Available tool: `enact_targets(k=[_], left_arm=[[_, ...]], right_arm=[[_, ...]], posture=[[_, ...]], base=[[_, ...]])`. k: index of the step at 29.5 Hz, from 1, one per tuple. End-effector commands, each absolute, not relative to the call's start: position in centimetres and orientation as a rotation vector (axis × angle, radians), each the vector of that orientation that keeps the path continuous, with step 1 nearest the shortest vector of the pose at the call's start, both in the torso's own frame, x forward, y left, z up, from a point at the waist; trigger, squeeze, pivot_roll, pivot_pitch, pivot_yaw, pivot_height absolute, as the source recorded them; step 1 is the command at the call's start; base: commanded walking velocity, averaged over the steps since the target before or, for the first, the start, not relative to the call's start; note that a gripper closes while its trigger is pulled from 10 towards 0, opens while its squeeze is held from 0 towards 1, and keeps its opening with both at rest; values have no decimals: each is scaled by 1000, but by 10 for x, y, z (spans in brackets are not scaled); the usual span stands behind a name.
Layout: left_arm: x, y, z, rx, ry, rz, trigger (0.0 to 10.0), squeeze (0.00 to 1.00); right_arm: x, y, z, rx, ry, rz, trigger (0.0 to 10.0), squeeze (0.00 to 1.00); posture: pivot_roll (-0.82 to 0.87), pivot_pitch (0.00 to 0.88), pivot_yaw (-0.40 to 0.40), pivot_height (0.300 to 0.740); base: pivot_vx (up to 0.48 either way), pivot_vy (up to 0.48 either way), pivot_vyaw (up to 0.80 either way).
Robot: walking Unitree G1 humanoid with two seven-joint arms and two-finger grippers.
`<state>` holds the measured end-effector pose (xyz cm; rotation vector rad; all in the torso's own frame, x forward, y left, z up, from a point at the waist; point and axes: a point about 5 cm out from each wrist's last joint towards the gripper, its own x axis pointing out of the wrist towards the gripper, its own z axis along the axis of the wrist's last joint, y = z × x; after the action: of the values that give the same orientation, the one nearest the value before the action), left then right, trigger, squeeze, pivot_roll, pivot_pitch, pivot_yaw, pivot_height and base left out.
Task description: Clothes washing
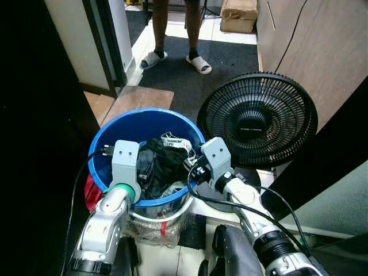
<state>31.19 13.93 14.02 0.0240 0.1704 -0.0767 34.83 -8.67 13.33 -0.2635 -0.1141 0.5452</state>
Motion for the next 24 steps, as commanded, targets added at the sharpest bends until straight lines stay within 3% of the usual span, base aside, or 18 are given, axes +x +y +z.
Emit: enact_targets(k=[1,3,8,13,19,21,24], left_arm=[[309,139,169,-17,86,-122,10000,0],[309,139,196,-46,5,-161,10000,0],[310,141,209,-51,-30,-167,10000,0],[315,140,224,-75,-73,-175,10000,0],[316,135,226,-88,-77,-188,10000,0],[316,132,224,-90,-54,-189,10000,0],[317,128,216,-95,-22,-183,10000,0]], right_arm=[[343,-92,122,-248,-72,522,10000,0],[343,-93,139,-203,-144,507,10000,0],[344,-93,158,-142,-220,495,10000,0],[351,-91,207,-95,-372,496,10000,0],[353,-81,194,-179,-309,561,10000,0],[350,-75,169,-211,-222,597,10000,0],[351,-64,157,-170,-160,629,10000,0]], posture=[[132,201,16,580],[132,201,16,580],[132,201,16,580],[132,191,18,580],[135,181,11,580],[139,182,4,580],[139,184,3,580]], base=[[0,0,0],[0,0,0],[0,0,0],[0,0,0],[0,0,0],[0,0,0],[0,0,0]])
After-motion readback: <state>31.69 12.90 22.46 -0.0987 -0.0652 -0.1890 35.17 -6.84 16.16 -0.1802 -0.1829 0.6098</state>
